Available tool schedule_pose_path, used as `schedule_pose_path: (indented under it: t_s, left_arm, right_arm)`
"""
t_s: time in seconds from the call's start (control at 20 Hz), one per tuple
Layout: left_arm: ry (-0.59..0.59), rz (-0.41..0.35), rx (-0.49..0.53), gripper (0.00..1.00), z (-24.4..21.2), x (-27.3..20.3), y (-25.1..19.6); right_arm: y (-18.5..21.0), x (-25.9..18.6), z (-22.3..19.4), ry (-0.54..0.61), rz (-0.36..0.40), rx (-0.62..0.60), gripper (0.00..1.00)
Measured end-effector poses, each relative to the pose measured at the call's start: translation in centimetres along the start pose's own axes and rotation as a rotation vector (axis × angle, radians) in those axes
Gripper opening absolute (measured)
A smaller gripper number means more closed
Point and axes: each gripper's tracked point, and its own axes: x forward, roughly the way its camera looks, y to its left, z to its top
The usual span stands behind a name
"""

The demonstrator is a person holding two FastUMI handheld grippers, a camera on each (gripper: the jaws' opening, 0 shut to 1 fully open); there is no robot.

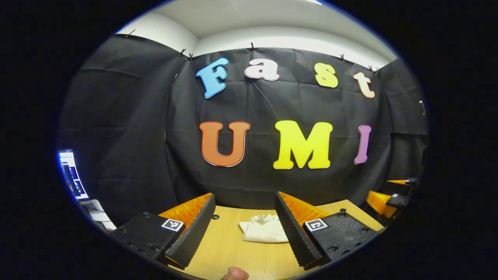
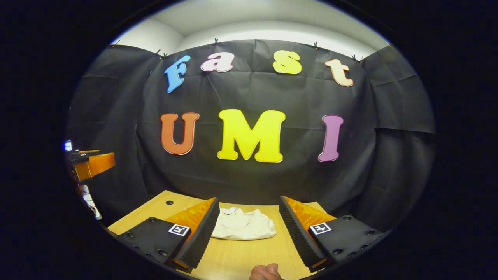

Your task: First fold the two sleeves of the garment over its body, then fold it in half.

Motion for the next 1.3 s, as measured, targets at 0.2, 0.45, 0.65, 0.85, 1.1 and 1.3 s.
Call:
schedule_pose_path:
  t_s: [0.2,0.45,0.65,0.85,1.1,1.3]
  left_arm:
    - [0.005,-0.005,-0.026,0.98,-0.6,0.3,0.5]
    - [0.045,-0.026,-0.031,0.98,-2.2,0.6,0.5]
    - [0.039,-0.037,-0.021,0.98,-2.3,1.1,0.4]
    - [0.035,-0.05,-0.012,0.98,-2.3,1.4,0.1]
    - [0.045,-0.06,-0.017,0.98,-2.8,1.6,-0.3]
    - [0.053,-0.062,-0.019,0.98,-3.0,1.7,-0.4]
  right_arm:
    - [1.5,-0.2,0.5,-0.02,0.035,-0.039,0.95]
    - [2.0,0.2,-0.1,-0.003,0.033,-0.024,0.95]
    - [2.5,0.5,-0.5,0.005,0.044,-0.033,0.95]
    - [2.3,0.9,-0.4,0.003,0.041,-0.034,0.95]
    - [2.6,1.2,-0.5,0.012,0.051,-0.038,0.94]
    - [2.5,1.8,-1.0,0.03,0.053,-0.039,0.94]
